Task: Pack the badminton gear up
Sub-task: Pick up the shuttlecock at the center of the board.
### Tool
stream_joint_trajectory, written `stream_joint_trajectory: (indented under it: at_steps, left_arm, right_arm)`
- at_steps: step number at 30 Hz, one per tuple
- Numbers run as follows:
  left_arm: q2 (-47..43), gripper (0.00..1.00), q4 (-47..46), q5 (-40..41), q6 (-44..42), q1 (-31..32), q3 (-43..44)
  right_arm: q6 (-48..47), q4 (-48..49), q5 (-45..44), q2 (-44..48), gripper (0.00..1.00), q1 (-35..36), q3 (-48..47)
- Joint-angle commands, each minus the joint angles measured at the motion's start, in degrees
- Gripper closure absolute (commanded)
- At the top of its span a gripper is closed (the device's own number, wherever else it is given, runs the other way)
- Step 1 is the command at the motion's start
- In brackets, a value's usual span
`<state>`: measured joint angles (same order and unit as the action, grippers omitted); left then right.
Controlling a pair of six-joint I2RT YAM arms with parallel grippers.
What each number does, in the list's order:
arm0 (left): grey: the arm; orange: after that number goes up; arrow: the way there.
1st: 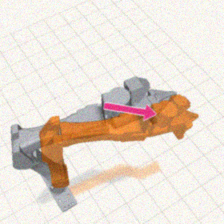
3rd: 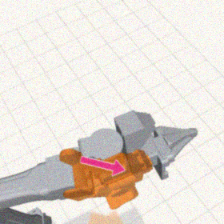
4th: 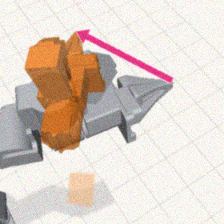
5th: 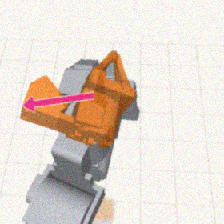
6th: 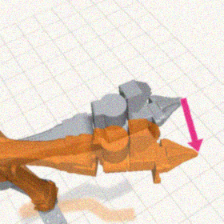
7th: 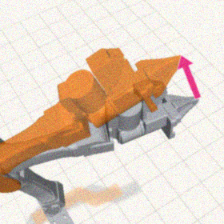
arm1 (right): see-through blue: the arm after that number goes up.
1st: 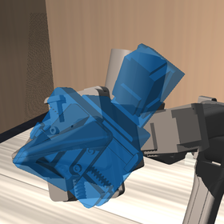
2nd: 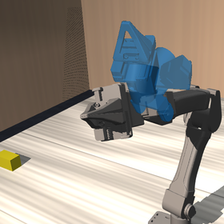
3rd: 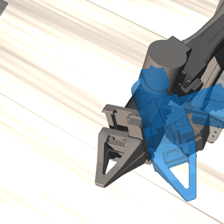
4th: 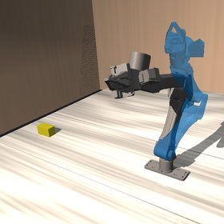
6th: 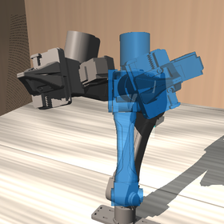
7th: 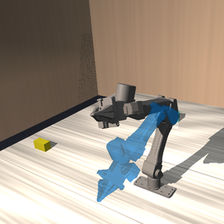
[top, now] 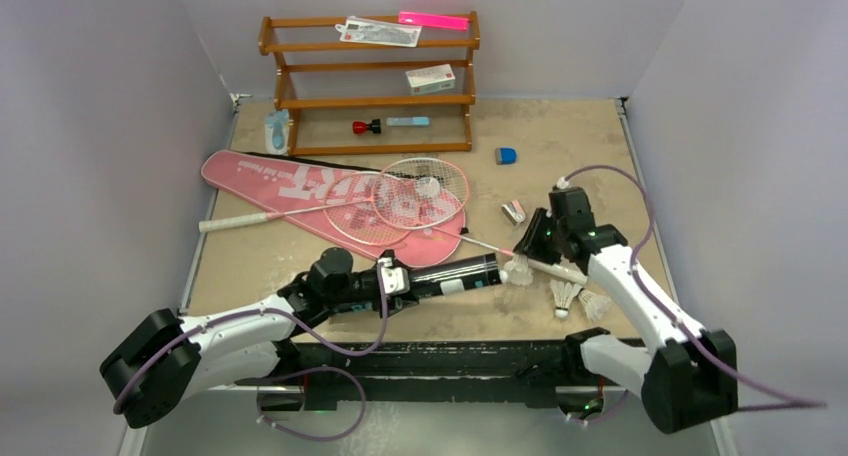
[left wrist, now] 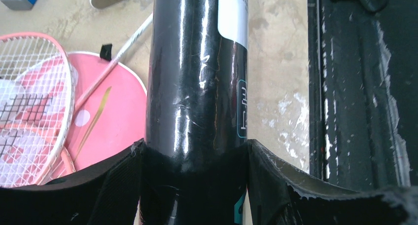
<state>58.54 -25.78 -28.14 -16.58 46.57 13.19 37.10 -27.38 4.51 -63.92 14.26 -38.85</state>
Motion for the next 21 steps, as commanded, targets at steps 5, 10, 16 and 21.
stream_joint_trajectory:
  at_steps: [5,10,16,21]
  left_arm:
    - [-3.62,0.46,-14.82,-7.28,8.42,-1.64,-1.55]
    - [-2.12,0.47,-23.85,-9.23,15.79,-4.03,-2.42]
    - [1.22,0.46,-33.86,-12.50,26.06,-7.51,-1.84]
    - [4.10,0.47,-39.30,-17.21,28.70,-8.84,-1.22]
  right_arm:
    - [-4.19,-0.89,-9.36,14.73,0.68,0.18,-9.65]
    - [-2.82,3.18,-11.24,22.86,0.70,0.20,-10.40]
    - [-2.06,15.33,-6.43,31.08,0.75,0.20,-7.30]
    - [-6.60,23.86,0.18,32.13,0.79,0.20,-8.71]
